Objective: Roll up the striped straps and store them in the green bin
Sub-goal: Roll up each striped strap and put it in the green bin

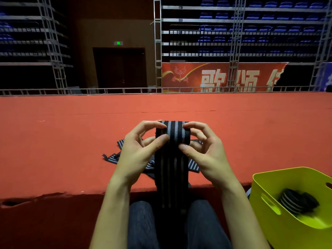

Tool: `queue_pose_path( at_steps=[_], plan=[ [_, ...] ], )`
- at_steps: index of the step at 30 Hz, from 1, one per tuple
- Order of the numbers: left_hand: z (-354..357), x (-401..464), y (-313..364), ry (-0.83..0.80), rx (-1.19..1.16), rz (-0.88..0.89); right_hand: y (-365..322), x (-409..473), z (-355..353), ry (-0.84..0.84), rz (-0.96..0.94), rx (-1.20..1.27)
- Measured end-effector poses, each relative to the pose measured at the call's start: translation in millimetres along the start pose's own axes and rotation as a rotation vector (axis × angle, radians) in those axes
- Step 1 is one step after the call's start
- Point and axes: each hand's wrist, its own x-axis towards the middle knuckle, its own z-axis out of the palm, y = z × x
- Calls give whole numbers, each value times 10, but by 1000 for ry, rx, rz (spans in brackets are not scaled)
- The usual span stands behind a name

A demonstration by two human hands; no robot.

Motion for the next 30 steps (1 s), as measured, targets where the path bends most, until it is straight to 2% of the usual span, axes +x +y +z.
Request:
queue_pose_path(
  at_steps=[12, 21, 30],
  plan=[
    [-25, -31, -62, 7, -16, 108, -106, -11, 51, -24, 49, -35],
    [-4, -68, 2, -45, -7, 40, -69, -38, 67, 27, -45, -24],
    [24, -72, 94, 15, 151, -69, 13, -46, 85, -14, -61, -57]
  ],
)
